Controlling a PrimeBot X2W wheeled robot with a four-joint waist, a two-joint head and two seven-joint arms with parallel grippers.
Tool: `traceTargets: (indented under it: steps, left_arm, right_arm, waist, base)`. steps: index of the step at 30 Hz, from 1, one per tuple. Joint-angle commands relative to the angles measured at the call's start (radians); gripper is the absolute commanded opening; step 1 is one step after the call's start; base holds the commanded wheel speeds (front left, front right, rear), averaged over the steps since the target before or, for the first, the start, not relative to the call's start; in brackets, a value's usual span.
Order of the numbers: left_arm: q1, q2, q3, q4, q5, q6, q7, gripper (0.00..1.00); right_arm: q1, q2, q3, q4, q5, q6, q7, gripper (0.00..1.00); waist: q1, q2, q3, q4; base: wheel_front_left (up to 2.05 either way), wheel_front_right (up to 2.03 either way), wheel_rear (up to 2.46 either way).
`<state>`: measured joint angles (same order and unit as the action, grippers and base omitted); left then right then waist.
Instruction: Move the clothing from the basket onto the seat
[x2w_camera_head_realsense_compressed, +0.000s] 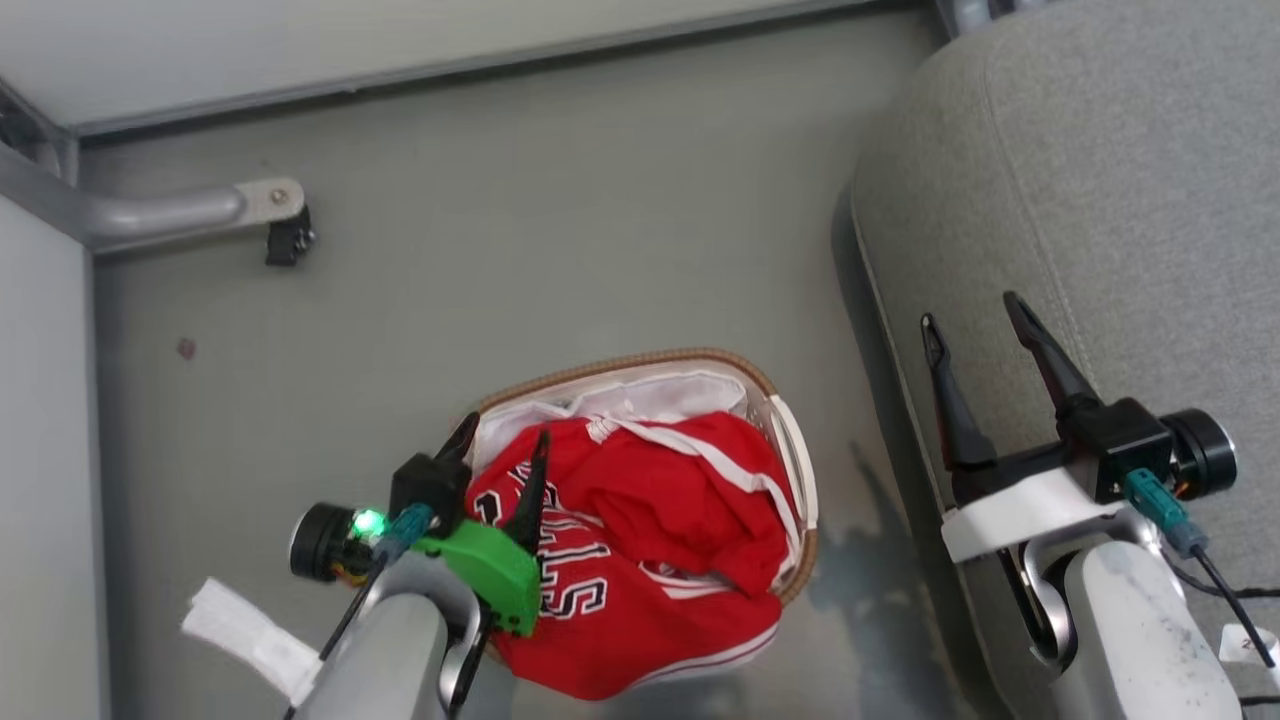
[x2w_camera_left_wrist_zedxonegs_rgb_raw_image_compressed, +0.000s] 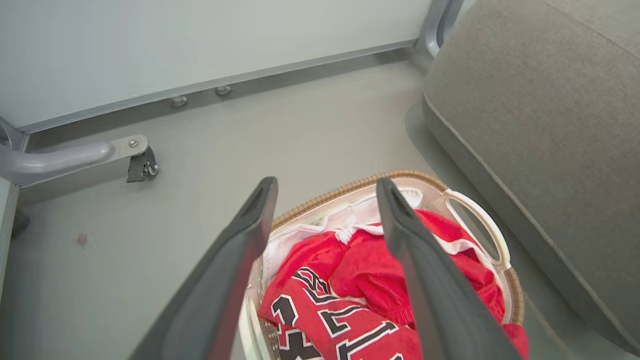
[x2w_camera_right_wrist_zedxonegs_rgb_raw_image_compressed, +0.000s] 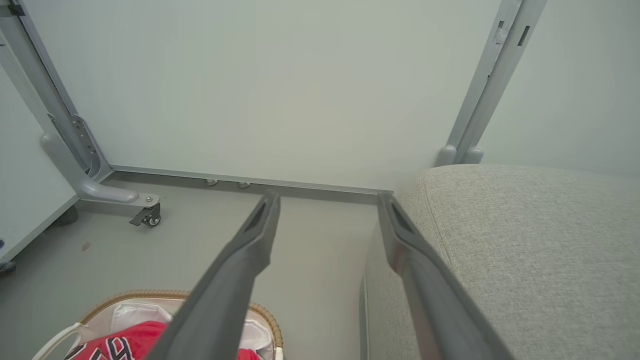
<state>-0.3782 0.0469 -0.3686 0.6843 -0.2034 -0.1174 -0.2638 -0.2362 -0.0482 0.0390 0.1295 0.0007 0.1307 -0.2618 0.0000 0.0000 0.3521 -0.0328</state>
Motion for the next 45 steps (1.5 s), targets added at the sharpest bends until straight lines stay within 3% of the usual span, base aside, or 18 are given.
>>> traceTargets:
  steps: [1, 10, 24, 40, 41, 42, 43, 45]
  left_arm:
    - [-0.05, 0.006, -0.015, 0.021, 0.014, -0.005, -0.001, 1.0]
    - [-0.239, 0.026, -0.155, 0.207, 0.08, -0.013, -0.001, 1.0]
    - [-0.423, 0.065, -0.395, 0.455, -0.006, -0.014, 0.057, 1.0]
    - [-0.538, 0.094, -0.45, 0.542, -0.059, -0.014, 0.042, 0.99]
    - [-0.541, 0.092, -0.451, 0.545, -0.061, -0.014, 0.041, 0.85]
    - [-0.543, 0.088, -0.454, 0.547, -0.064, -0.014, 0.04, 0.24]
    - [-0.544, 0.085, -0.456, 0.549, -0.066, -0.014, 0.039, 0.01]
    - [-0.541, 0.08, -0.46, 0.552, -0.074, -0.014, 0.036, 0.0]
  right_arm:
    - [-0.028, -0.004, 0.002, -0.01, 0.008, 0.0, -0.005, 1.0]
    - [-0.109, -0.003, 0.018, -0.046, 0.055, 0.0, -0.005, 1.0]
    - [-0.161, -0.003, 0.061, -0.061, 0.126, 0.0, -0.005, 1.0]
    - [-0.178, -0.003, 0.1, -0.07, 0.17, 0.0, -0.005, 1.0]
    - [-0.177, -0.003, 0.103, -0.069, 0.171, 0.0, -0.005, 1.0]
    - [-0.177, -0.003, 0.106, -0.068, 0.171, 0.0, -0.005, 1.0]
    - [-0.175, -0.003, 0.108, -0.067, 0.171, 0.0, -0.005, 1.0]
    - [-0.172, -0.003, 0.11, -0.064, 0.172, 0.0, -0.005, 1.0]
  waist:
    - [0.0, 0.0, 0.148, -0.058]
    - [0.0, 0.0, 0.329, -0.125]
    - [0.0, 0.0, 0.467, -0.208]
    - [0.0, 0.0, 0.527, -0.246]
    - [0.0, 0.0, 0.526, -0.247]
    - [0.0, 0.0, 0.526, -0.248]
    - [0.0, 0.0, 0.524, -0.249]
    - [0.0, 0.0, 0.52, -0.25]
  base:
    - [0.0, 0.0, 0.0]
    - [0.0, 0.0, 0.0]
    - [0.0, 0.0, 0.0]
    - [0.0, 0.0, 0.0]
    - [0.0, 0.0, 0.0]
    - [0.0, 0.0, 0.0]
    - [0.0, 0.0, 0.0]
    - [0.0, 0.0, 0.0]
